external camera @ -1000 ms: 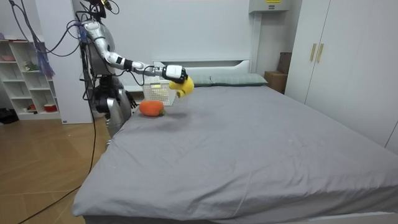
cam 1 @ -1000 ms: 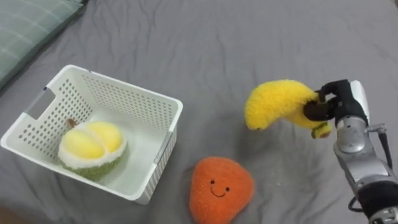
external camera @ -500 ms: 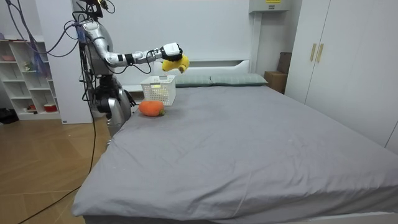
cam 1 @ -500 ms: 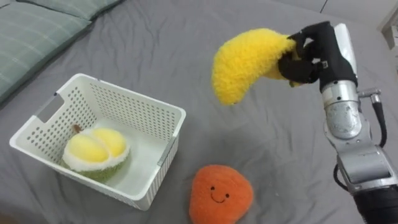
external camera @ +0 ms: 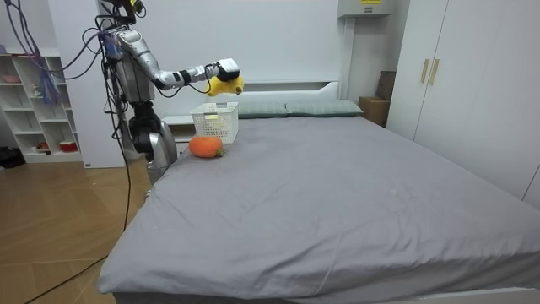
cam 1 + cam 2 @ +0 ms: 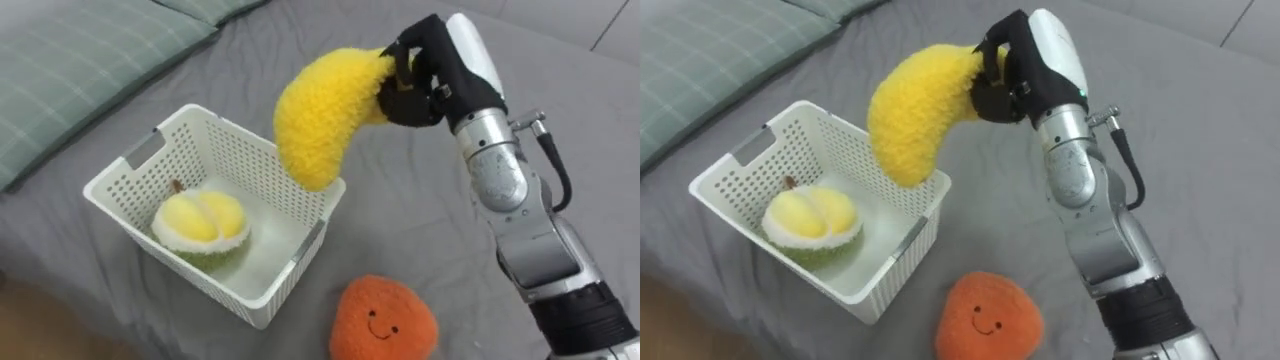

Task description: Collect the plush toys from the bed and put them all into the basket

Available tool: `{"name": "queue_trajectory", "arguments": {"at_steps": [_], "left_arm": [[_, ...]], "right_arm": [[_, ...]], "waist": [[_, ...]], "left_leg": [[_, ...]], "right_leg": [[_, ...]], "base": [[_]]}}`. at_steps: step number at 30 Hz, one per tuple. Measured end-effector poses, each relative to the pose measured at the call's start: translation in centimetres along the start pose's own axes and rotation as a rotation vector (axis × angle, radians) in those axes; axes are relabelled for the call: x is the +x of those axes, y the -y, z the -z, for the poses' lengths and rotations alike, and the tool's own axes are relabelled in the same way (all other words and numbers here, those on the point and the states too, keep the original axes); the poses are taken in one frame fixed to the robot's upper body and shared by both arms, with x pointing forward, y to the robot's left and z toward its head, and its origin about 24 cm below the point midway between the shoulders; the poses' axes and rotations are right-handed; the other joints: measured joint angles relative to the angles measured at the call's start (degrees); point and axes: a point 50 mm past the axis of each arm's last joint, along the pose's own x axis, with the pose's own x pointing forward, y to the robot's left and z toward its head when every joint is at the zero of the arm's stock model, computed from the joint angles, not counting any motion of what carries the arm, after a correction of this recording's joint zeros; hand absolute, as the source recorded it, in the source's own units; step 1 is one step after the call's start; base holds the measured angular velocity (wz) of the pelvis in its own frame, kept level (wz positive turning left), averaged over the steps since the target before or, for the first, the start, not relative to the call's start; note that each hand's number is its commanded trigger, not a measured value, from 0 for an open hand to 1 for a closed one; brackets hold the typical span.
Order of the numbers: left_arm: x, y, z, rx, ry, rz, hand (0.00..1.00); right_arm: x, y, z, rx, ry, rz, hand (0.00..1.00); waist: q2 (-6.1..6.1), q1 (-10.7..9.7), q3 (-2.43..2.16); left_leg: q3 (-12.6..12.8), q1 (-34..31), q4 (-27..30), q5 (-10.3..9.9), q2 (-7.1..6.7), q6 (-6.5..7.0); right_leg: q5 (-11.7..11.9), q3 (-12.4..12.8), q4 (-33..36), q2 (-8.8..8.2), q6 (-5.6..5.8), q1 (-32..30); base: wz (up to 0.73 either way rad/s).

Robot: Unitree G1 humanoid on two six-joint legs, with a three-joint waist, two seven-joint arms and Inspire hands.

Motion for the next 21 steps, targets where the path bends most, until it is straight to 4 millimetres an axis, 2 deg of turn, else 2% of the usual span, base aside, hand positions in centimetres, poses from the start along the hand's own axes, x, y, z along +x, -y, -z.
{"name": "queue_trajectory", "arguments": {"at_steps": [3, 6, 8, 9, 12, 15, 21], "left_arm": [[0.0, 0.3, 0.0, 0.025, -0.003, 0.016, 0.00], [-0.1, 0.2, -1.1, 0.024, 0.034, 0.008, 0.00], [-0.1, -0.1, -1.9, 0.017, 0.068, -0.003, 0.00], [-0.1, -0.1, -2.3, 0.014, 0.084, -0.007, 0.00], [-0.2, -0.2, -3.0, 0.006, 0.111, -0.013, 0.00], [-0.2, -0.2, -3.1, 0.008, 0.115, -0.022, 0.00], [-0.3, -0.4, -3.3, 0.004, 0.128, -0.039, 0.00]], "right_arm": [[0.0, -0.8, -0.4, -0.004, 0.002, -0.028, 1.00], [0.1, -1.8, -1.1, 0.024, 0.015, -0.045, 1.00], [0.2, -2.1, -1.4, 0.026, 0.025, -0.058, 0.55], [0.2, -2.4, -1.6, 0.023, 0.032, -0.071, 0.00], [0.2, -3.0, -1.9, 0.020, 0.041, -0.093, 0.00], [0.5, -3.5, -2.1, 0.018, 0.043, -0.111, 0.00], [0.5, -3.7, -1.9, 0.020, 0.028, -0.116, 0.00]], "waist": [[-0.20, 1.0, 0.00], [-0.61, 1.6, 0.10], [-0.97, 2.8, 0.21], [-1.10, 3.4, 0.17], [-1.26, 4.4, 0.27], [-1.41, 4.4, 0.35], [-2.34, 4.4, 0.89]], "left_leg": [[-1.1, -0.8, 0.6, 0.0, -0.25, 0.03], [-2.1, -1.7, 1.2, 0.2, -0.40, -0.09], [-2.2, -2.2, 1.2, 0.4, -0.38, -0.18], [-2.3, -2.4, 1.2, 0.4, -0.41, -0.17], [-2.6, -2.5, 1.2, 0.5, -0.55, -0.13], [-2.9, -2.5, 1.2, 0.5, -0.71, -0.05], [-3.0, -2.7, 1.3, 0.4, -0.88, 0.10]], "right_leg": [[0.0, -0.5, 0.0, -0.02, 0.06, -0.1], [-0.1, -0.6, 0.0, 0.04, 0.18, -0.3], [-0.2, -0.7, 0.0, 0.08, 0.18, -0.8], [-0.2, -0.7, 0.0, 0.07, 0.17, -0.9], [-0.2, -1.0, 0.0, 0.01, 0.17, -0.8], [-0.2, -1.0, 0.1, -0.09, 0.17, -0.8], [-0.1, -1.0, 0.1, -0.21, 0.18, -0.9]], "base": [[0.21], [0.18], [0.07], [0.03], [0.05], [0.05], [0.00]]}}
